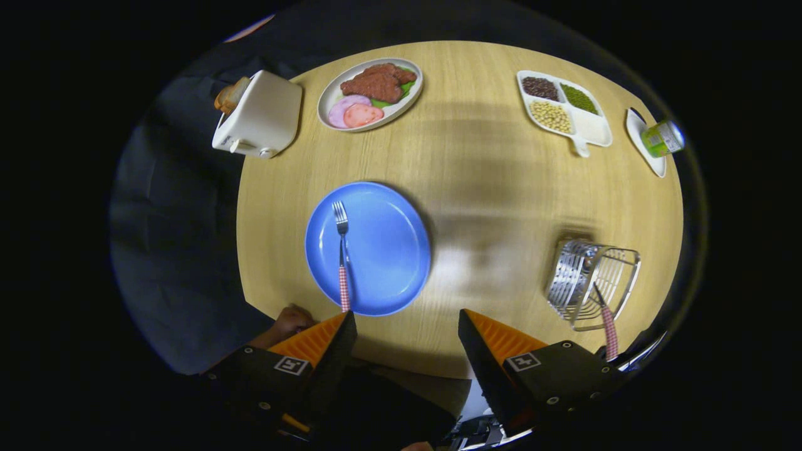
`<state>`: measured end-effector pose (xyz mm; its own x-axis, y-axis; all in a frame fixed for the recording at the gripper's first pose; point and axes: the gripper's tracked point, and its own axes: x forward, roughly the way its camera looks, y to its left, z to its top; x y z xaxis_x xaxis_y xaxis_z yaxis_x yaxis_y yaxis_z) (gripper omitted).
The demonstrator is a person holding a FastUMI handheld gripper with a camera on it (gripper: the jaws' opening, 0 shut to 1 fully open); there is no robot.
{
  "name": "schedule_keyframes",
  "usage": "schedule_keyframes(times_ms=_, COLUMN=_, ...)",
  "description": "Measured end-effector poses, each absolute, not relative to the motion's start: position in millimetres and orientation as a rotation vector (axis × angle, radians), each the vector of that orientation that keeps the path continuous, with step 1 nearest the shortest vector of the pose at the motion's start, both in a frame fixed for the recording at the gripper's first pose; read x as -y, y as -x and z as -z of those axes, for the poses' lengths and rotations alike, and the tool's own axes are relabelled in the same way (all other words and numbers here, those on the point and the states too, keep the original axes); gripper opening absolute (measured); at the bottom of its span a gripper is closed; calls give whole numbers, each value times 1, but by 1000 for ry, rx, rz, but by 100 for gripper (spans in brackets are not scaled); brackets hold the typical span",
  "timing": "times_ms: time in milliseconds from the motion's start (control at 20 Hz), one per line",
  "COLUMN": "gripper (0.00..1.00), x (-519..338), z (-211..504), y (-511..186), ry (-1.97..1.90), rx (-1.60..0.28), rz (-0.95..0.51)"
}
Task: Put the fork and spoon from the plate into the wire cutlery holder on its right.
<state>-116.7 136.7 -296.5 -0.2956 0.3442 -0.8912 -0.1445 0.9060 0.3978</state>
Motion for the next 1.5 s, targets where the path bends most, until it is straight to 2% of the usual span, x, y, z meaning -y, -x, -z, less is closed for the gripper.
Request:
schedule_keyframes(times_ms=550, gripper=96, x=-237, z=347, y=141, ry=-31, rx=-1836, rz=-571)
schedule_keyframes(times_ms=750, gripper=92, x=-246, z=362, y=151, ry=35, rx=-1848, rz=-576)
schedule_keyframes(times_ms=950, gripper=78, x=-253, z=376, y=150, ry=80, rx=-1838, rz=-550)
schedule_keyframes(times_ms=1150, gripper=60, x=-252, z=389, y=149, ry=121, rx=-1827, rz=-494)
schedule_keyframes(times_ms=1300, gripper=41, x=-253, z=390, y=151, ry=109, rx=-1832, rz=-454)
schedule_keyframes(times_ms=1450, gripper=33, x=-253, z=393, y=153, ry=113, rx=-1814, rz=-408)
schedule_keyframes(times_ms=1500, gripper=26, x=-254, z=394, y=153, ry=105, rx=-1813, rz=-389)
